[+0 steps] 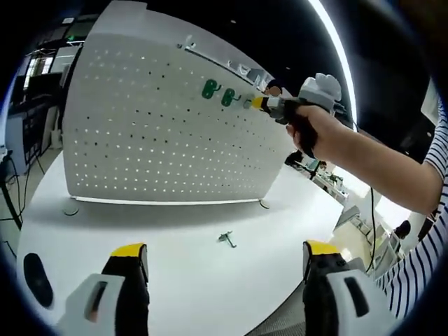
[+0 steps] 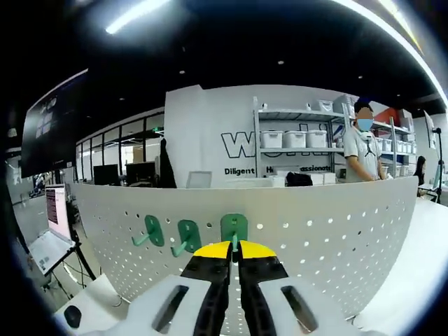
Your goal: Insert the hook assembly into the mounting plate slot until the hook locks in place.
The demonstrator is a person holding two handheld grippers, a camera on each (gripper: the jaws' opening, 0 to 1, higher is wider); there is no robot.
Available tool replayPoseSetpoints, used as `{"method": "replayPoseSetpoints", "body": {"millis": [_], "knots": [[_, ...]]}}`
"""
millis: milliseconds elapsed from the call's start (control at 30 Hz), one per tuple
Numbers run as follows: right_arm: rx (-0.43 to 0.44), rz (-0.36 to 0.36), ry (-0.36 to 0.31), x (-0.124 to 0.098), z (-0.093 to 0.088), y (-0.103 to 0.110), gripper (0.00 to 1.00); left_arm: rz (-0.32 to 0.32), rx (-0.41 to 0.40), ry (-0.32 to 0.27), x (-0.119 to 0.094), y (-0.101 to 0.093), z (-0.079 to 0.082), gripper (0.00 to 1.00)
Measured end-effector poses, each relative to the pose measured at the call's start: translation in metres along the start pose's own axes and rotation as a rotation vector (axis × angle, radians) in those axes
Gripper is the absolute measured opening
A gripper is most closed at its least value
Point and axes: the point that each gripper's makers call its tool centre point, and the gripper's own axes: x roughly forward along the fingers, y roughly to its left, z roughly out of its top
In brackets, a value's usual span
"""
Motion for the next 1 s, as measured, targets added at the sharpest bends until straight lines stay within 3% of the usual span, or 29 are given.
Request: {"method": "replayPoseSetpoints", "body": {"millis": [600,1000], "knots": [[-0.067,-0.032,0.005,0.007,-0.004,0.002,0.00,0.019,-0.018,0.006,-0.002,0.011,-0.001,0.92],[-0.027,-0.046,-0.001,0.011,-0.007,0.000,0.00,0.026,-0.029,0.009,-0.002,0.014,-0.004,0.92]]}}
